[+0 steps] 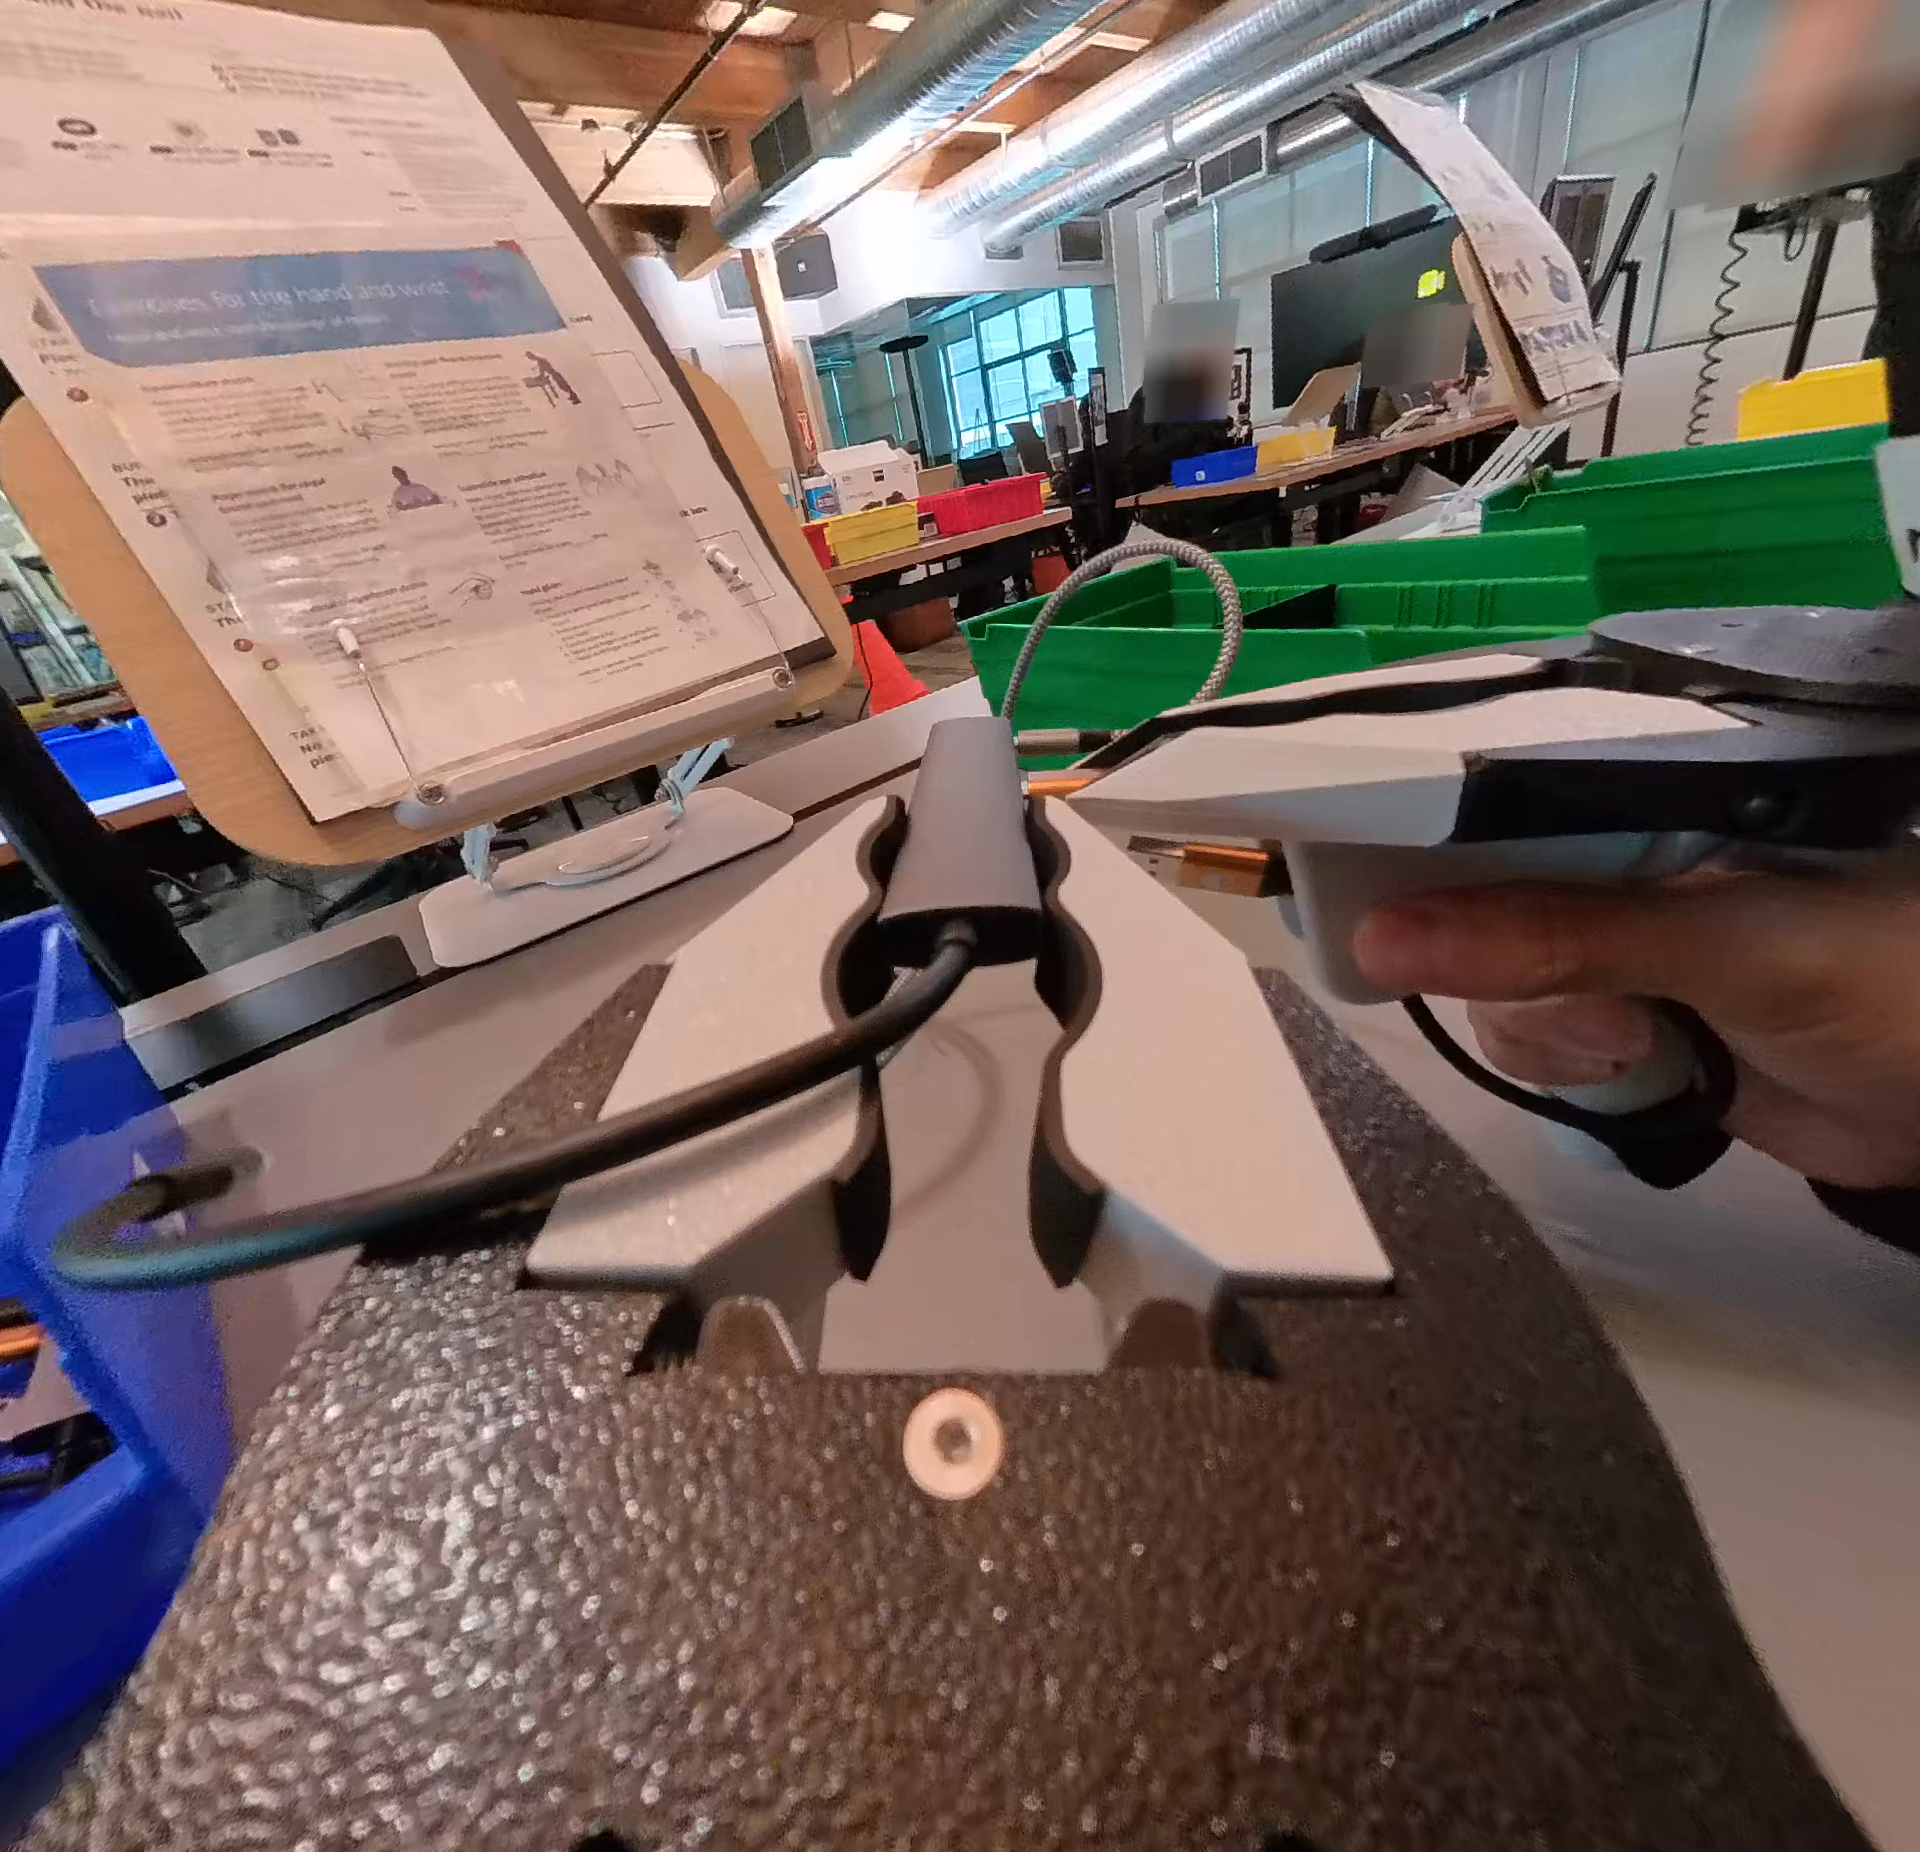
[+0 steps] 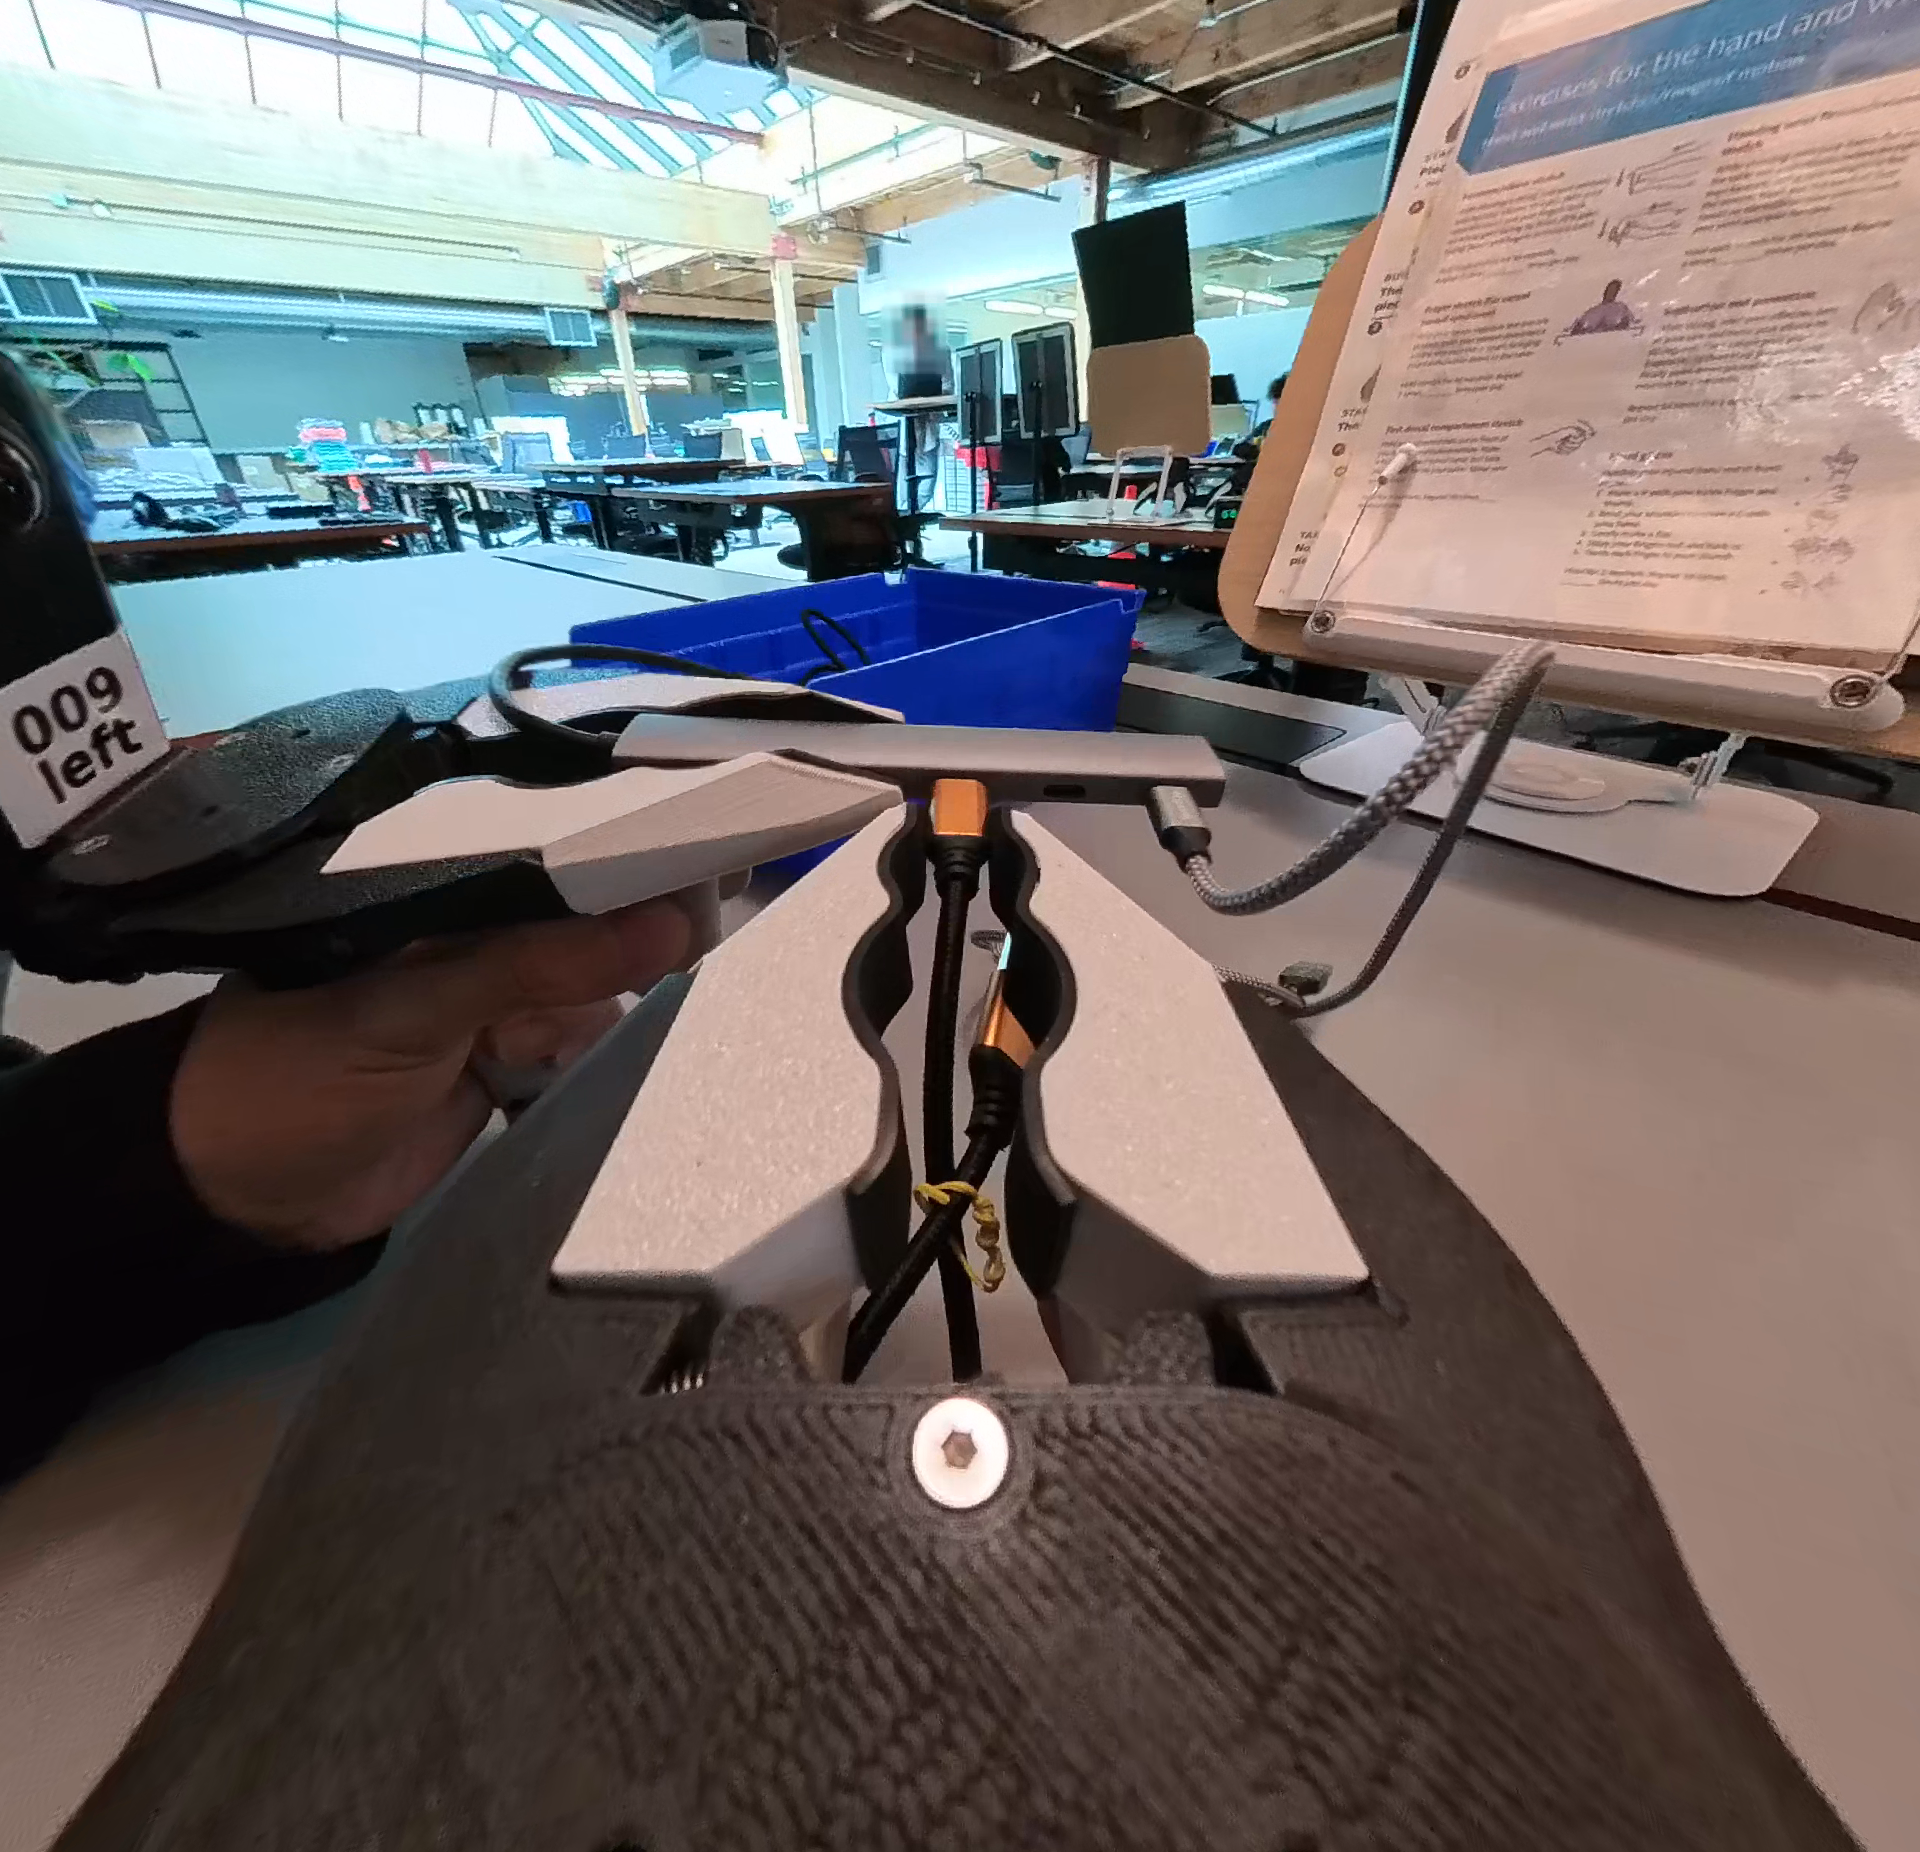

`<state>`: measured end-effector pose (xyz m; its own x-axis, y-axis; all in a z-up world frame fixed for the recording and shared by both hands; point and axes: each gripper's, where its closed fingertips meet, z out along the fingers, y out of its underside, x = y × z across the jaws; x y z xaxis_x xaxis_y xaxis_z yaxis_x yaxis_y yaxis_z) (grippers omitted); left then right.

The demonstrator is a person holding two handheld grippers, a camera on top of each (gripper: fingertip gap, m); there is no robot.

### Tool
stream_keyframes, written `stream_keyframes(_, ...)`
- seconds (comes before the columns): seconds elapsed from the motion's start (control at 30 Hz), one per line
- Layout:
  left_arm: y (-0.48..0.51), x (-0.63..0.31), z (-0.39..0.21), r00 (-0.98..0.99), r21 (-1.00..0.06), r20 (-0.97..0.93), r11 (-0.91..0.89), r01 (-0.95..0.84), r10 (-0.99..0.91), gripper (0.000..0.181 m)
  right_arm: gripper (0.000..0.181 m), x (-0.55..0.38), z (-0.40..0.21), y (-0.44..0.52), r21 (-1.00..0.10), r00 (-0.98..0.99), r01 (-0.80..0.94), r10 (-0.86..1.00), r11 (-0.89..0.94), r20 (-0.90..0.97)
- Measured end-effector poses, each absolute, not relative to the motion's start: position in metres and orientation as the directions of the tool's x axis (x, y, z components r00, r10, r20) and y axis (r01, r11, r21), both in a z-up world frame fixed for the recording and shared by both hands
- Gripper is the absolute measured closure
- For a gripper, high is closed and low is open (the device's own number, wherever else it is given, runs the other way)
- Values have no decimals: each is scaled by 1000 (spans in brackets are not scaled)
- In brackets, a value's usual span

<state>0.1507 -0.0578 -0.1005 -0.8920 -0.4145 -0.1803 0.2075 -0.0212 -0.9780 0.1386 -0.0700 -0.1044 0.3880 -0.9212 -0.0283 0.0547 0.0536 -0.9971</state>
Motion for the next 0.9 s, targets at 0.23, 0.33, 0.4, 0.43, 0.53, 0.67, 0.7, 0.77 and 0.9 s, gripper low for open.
stream_keyframes(0.23, -8, 208, -93, -796, -988, 7, -125, 86, -605, 161, 170, 111, -96, -105, -988, 322, 132, -946, 76, -30)
stream_keyframes(0.33, -40, 175, -95, -845, -983, -114, -67, 174, -523, 161, 170, 100, -66, -131, -974, 248, 226, -968, 28, 30)
stream_keyframes(0.4, -45, 170, -95, -850, -977, -158, -43, 208, -502, 161, 170, 88, -47, -166, -966, 132, 243, -983, -91, 125)
stream_keyframes(0.43, -45, 170, -98, -854, -978, -162, -36, 207, -494, 161, 170, 79, -34, -188, -954, 78, 261, -982, -148, 173)
stream_keyframes(0.53, -43, 175, -103, -883, -990, -73, -76, 122, -463, 161, 170, 64, -3, -221, -953, 223, 263, -952, -149, 210)
stream_keyframes(0.67, -46, 174, -106, -902, -993, -41, -86, 86, -429, 161, 170, 82, -2, -271, -955, 358, 114, -885, -276, 298)
stream_keyframes(0.7, -48, 172, -107, -907, -993, -50, -78, 91, -419, 161, 170, 90, -10, -287, -949, 364, 61, -878, -310, 311)
stream_keyframes(0.77, -51, 170, -108, -911, -993, -70, -60, 103, -407, 161, 170, 105, -26, -314, -933, 382, -18, -865, -360, 326)
stream_keyframes(0.9, -53, 169, -111, -916, -994, -74, -46, 101, -393, 161, 170, 129, -62, -348, -882, 391, -132, -842, -451, 372)
